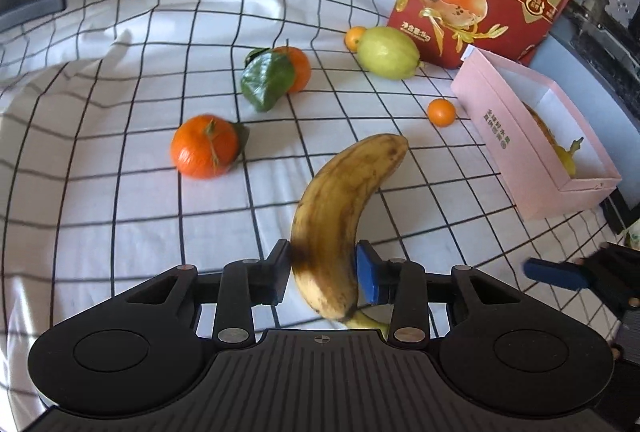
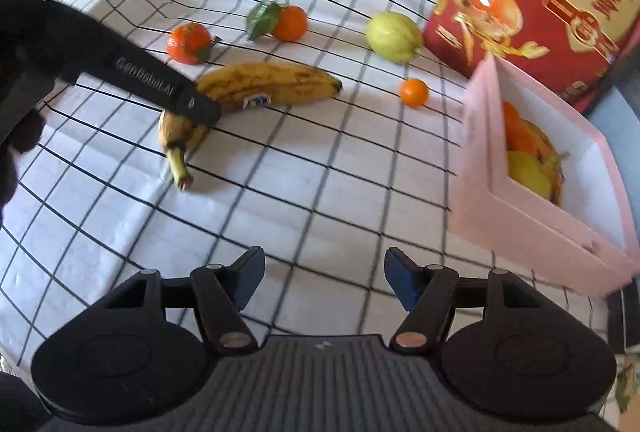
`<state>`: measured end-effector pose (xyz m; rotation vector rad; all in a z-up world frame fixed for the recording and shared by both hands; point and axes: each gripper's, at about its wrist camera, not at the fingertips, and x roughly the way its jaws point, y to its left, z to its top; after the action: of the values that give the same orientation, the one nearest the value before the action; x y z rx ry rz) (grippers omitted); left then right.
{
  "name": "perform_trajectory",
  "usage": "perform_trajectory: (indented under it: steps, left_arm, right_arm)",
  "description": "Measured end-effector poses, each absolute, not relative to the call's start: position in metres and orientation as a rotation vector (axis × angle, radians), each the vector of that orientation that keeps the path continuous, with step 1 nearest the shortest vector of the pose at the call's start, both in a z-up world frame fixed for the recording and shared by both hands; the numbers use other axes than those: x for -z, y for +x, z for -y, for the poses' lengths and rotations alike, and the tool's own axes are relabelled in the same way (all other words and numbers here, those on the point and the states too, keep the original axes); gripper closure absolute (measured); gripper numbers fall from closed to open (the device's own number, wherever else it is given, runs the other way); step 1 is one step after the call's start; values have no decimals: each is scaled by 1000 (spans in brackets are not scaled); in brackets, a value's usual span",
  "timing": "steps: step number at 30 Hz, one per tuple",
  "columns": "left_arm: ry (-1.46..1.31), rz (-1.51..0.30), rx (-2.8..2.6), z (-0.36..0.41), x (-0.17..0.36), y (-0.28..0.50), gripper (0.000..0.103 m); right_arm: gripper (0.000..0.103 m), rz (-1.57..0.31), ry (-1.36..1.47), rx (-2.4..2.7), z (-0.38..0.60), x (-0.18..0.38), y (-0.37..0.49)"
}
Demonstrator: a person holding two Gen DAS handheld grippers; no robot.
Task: Organize fruits
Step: 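Close the left tool around the middle of the second banana, then lift the banana with the left tool while the right tool moves to a leafy tangerine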
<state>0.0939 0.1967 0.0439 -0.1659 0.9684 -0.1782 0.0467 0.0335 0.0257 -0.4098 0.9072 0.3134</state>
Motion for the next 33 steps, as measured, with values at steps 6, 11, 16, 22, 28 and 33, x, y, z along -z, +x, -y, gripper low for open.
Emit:
perform_trajectory:
  steps: [6, 11, 16, 22, 28, 33]
  left_arm:
    - [-155, -987, 168, -195, -47, 93, 62]
    - [-113, -1007, 133, -185, -46, 106, 62]
    - [-74, -1016, 110, -175, -40, 120, 59]
    - [30, -1015, 89, -160, -39, 127, 56]
    - [-16, -1013, 47, -163, -38, 126, 55]
    - [4, -1011, 46, -161, -38, 127, 56]
  right_arm:
    - [30, -884, -370, -334, -28, -23, 55]
    - [26, -883, -280, -340, -14, -20, 56]
    - [19, -880, -186, -335, -2, -15, 54]
    - [13, -854, -183, -335, -1, -10, 51]
    - [3, -846, -194, -367, -1, -7, 49]
    - [0, -826, -199, -380, 1, -4, 45]
